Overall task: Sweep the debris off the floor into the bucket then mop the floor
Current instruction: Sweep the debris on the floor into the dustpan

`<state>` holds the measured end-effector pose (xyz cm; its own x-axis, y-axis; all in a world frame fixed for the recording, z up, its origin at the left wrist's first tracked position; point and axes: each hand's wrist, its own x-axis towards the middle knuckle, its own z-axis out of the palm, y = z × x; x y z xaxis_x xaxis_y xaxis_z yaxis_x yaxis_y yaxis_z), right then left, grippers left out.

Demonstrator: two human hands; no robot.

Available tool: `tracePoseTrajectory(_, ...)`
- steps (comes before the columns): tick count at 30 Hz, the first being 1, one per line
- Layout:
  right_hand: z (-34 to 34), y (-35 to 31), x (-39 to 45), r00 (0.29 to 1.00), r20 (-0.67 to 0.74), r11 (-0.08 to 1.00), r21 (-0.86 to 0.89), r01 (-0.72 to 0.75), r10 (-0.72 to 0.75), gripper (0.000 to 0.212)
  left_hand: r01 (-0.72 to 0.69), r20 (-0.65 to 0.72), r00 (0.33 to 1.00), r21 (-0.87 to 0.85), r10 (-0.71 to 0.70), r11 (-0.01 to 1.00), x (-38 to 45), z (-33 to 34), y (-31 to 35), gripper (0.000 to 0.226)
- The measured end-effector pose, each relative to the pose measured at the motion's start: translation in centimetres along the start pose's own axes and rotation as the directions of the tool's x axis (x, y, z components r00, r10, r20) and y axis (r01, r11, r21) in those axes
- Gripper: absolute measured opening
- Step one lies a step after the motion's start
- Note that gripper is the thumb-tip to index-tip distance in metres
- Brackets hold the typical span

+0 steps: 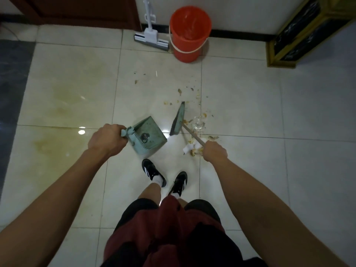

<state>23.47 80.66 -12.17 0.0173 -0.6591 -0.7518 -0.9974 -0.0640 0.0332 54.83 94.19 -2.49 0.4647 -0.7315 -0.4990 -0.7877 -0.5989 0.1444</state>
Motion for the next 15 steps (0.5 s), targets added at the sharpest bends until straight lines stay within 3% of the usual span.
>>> tracePoseTrajectory(8, -1.4, 2.1, -1.0, 0.998, -0.042, 0.998, 0.044, 0.055, -0.053, 0.030, -0.051, -0.027, 0.998, 0.047, 0.053, 0.998, 0.1, -0.8, 3.3, 0.010)
tracePoseTrajectory(15, -3.8, -2.8, -0.1, 0.996, 0.012, 0.993, 0.079, 0.087, -0.088, 0.043, -0.027, -0.048, 0.998, 0.002, 0.027, 1.000, 2.1, -2.7, 1.2, 0.011)
